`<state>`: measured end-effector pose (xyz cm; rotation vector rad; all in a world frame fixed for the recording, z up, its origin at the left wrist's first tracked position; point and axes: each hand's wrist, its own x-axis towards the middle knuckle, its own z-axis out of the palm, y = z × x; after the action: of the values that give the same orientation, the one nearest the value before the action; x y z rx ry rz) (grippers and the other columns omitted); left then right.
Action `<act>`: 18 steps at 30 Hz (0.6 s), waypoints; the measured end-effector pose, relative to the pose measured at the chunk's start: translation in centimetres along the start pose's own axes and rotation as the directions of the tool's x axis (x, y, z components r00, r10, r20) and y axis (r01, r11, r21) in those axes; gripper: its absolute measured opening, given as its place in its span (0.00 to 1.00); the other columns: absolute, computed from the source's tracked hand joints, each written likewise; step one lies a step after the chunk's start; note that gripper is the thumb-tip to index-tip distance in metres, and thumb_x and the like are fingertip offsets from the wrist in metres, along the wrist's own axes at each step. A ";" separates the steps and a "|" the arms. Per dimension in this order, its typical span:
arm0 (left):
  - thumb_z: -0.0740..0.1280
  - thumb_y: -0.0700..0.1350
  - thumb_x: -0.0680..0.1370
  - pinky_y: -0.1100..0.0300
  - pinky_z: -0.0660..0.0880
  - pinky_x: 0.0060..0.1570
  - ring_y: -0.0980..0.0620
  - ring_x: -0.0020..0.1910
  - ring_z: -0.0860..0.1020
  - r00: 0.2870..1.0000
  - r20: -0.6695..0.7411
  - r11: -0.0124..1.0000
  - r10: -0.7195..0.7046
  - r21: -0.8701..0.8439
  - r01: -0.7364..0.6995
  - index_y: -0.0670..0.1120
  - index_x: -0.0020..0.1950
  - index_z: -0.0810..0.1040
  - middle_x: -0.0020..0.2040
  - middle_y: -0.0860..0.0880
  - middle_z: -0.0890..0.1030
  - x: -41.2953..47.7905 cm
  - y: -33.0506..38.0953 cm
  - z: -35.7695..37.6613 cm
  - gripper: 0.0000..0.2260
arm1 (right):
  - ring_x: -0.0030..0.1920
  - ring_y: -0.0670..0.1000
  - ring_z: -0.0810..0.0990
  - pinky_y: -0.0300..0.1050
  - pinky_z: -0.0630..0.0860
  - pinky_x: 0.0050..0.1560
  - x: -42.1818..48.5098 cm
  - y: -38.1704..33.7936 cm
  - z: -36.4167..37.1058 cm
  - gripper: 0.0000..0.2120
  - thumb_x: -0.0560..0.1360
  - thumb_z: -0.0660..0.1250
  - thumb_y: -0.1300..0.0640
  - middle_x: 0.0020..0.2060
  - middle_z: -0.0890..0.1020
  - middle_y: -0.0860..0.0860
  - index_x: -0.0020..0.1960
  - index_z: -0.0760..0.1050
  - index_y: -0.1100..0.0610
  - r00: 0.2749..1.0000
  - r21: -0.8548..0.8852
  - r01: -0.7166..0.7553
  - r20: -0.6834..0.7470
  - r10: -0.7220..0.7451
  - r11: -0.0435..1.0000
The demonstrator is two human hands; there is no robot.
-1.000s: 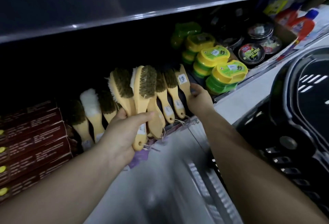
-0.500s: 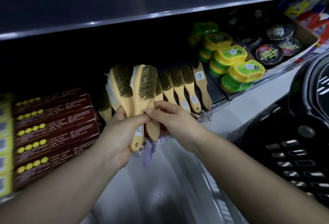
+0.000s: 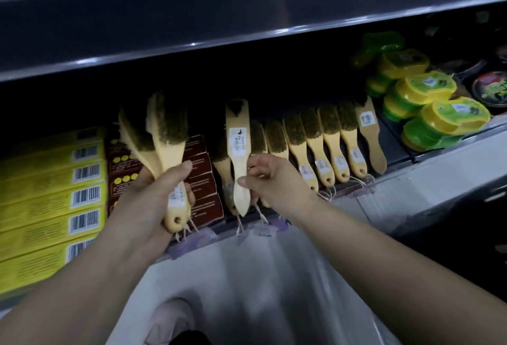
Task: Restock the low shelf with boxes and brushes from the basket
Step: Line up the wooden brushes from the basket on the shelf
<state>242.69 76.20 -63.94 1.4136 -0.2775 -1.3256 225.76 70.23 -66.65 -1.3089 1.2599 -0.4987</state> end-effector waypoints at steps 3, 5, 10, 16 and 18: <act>0.73 0.44 0.64 0.64 0.72 0.21 0.57 0.23 0.75 0.998 0.016 0.998 -0.057 0.017 0.056 0.48 0.47 0.78 0.25 0.51 0.76 0.1 -0.3 0.4 0.13 | 0.41 0.46 0.78 0.39 0.74 0.43 1.1 0.8 2.0 0.13 0.73 0.70 0.60 0.47 0.81 0.52 0.54 0.71 0.55 1.000 -0.037 -0.018 -0.012 0.017 0.999; 0.74 0.46 0.61 0.65 0.73 0.23 0.58 0.24 0.76 0.998 0.018 0.998 -0.055 0.013 0.055 0.48 0.48 0.80 0.26 0.53 0.78 0.3 -0.4 0.5 0.16 | 0.49 0.49 0.80 0.33 0.73 0.44 1.4 1.0 2.5 0.14 0.74 0.69 0.59 0.51 0.81 0.52 0.58 0.72 0.57 0.999 -0.165 0.012 -0.040 -0.019 0.986; 0.73 0.52 0.61 0.61 0.75 0.30 0.60 0.26 0.78 0.999 0.014 0.999 -0.038 0.012 0.038 0.48 0.47 0.79 0.27 0.54 0.80 0.4 -0.6 0.5 0.18 | 0.52 0.50 0.80 0.33 0.72 0.48 1.2 1.2 2.7 0.17 0.75 0.68 0.59 0.52 0.82 0.53 0.63 0.74 0.57 0.991 -0.323 0.071 -0.084 -0.104 0.944; 0.71 0.48 0.72 0.63 0.77 0.27 0.54 0.26 0.78 0.995 0.023 0.991 -0.102 -0.090 0.104 0.43 0.47 0.77 0.26 0.49 0.79 0.4 -1.1 1.5 0.10 | 0.46 0.49 0.80 0.37 0.75 0.45 1.1 1.2 2.2 0.11 0.73 0.70 0.57 0.43 0.80 0.49 0.55 0.76 0.57 0.975 -0.398 0.130 -0.115 -0.189 0.908; 0.69 0.46 0.74 0.62 0.77 0.28 0.53 0.29 0.79 0.992 0.036 0.987 -0.120 -0.103 0.123 0.42 0.47 0.77 0.28 0.49 0.80 0.4 -1.2 1.9 0.07 | 0.43 0.47 0.79 0.37 0.75 0.42 1.0 0.9 1.6 0.13 0.74 0.69 0.54 0.43 0.78 0.46 0.57 0.74 0.56 0.966 -0.401 0.129 -0.154 -0.205 0.907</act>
<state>240.73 75.28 -64.69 1.3401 -0.1406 -1.4409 227.17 70.32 -68.23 -1.7491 1.4657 -0.5237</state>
